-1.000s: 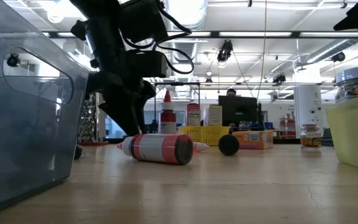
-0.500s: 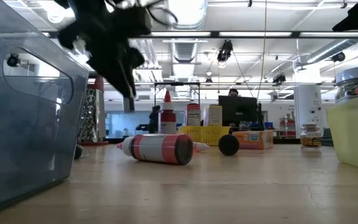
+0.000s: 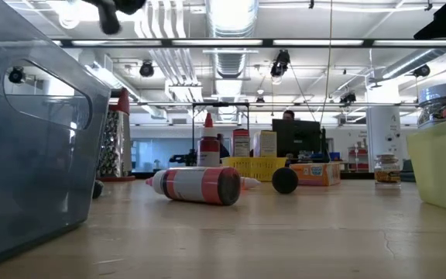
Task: Pick & Place Kitchen Items
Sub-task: Put the right small pink food coloring bottle into the black bin
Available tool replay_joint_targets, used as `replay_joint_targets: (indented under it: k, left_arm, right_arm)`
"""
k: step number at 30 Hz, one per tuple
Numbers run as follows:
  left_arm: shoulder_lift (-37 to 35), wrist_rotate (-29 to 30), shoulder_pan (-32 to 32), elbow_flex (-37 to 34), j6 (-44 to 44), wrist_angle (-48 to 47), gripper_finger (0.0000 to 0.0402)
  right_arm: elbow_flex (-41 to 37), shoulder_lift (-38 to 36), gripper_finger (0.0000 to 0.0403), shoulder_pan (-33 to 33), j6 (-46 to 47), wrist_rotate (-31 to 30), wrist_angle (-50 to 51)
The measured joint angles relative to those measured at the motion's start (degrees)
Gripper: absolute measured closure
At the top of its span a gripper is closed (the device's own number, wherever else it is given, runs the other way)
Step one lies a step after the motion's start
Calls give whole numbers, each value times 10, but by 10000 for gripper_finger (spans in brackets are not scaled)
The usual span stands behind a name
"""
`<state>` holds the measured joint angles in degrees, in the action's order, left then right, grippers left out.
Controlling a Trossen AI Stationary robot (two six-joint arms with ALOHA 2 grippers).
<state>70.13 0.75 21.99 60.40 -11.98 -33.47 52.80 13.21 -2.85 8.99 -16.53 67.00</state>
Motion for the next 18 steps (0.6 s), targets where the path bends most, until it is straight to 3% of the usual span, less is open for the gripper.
replay_joint_targets:
  k: [6,12,18]
  left_arm:
    - [16,2,62,0,-77,14,316]
    - [42,6,85,7,-64,75,316]
    - [77,7,101,35,-56,75,316]
  right_arm:
    - [0,0,75,0,0,0,0]
    - [0,0,95,0,0,0,0]
    - [0,0,114,0,0,0,0]
